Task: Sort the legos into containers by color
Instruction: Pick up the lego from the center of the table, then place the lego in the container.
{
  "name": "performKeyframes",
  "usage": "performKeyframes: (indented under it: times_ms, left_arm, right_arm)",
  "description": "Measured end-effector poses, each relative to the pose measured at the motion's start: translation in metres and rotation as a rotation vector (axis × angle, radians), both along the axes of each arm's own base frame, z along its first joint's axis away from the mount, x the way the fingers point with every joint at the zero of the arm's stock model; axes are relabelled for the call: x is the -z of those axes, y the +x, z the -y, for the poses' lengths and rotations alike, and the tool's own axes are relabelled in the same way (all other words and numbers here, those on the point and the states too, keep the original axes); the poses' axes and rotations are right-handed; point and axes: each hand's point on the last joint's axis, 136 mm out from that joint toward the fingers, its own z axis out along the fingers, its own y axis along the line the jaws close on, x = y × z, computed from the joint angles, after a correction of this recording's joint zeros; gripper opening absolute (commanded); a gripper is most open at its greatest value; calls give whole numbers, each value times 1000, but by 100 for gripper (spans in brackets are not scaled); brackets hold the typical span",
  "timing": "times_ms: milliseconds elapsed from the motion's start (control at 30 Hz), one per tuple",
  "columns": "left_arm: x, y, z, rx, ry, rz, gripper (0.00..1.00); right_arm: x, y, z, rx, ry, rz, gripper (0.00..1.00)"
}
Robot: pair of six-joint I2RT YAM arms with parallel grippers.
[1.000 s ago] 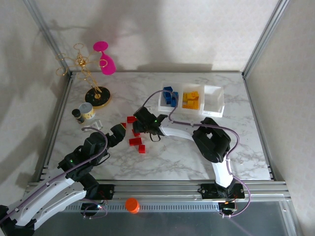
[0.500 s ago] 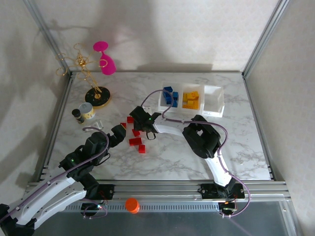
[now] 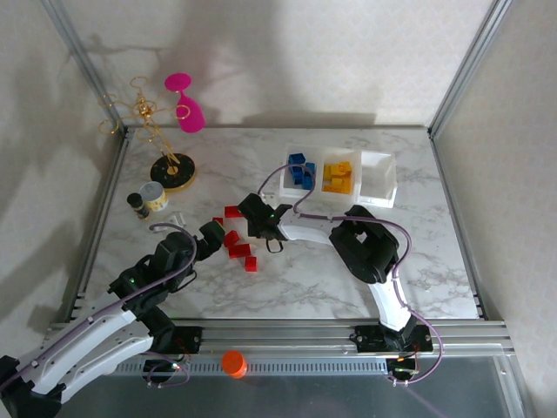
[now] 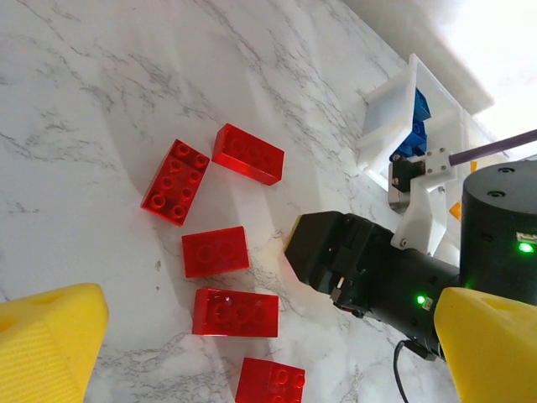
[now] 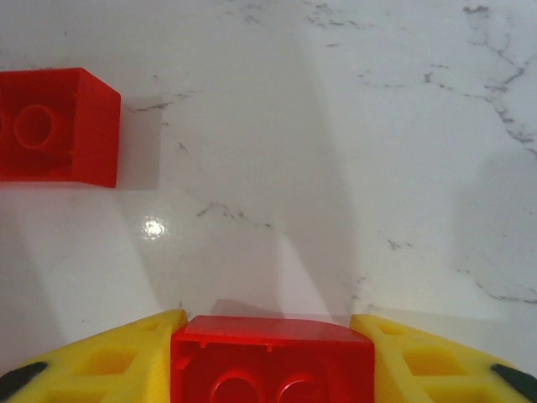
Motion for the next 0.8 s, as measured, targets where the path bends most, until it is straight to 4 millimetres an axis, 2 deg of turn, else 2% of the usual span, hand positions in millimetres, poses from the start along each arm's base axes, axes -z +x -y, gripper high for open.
performKeyframes:
  times_ms: [100, 167, 300, 400, 533, 667, 800]
  left_arm:
    - [0, 1, 2, 4, -1, 2, 100]
    - [0, 2, 4, 12, -3, 3, 100]
    - [1, 6, 13, 43, -7, -3, 100]
    - [3, 12, 23, 71, -10, -13, 100]
    - [0, 22, 41, 121, -14, -18, 100]
    - [-5, 36, 64, 183, -22, -14, 100]
    - [-6, 48, 89, 248, -21, -17, 100]
  right_arm:
    - [-8, 1, 5, 5, 9, 8, 40]
    - [-21, 3, 14, 20, 24, 21, 40]
    - [-58, 16, 48, 80, 66, 73, 41]
    - [-90, 32, 88, 159, 91, 134, 41]
    - [-121, 58, 157, 307, 93, 211, 42]
    - [-135, 74, 233, 463, 62, 261, 42]
    - [-141, 89, 293, 593, 37, 289, 43]
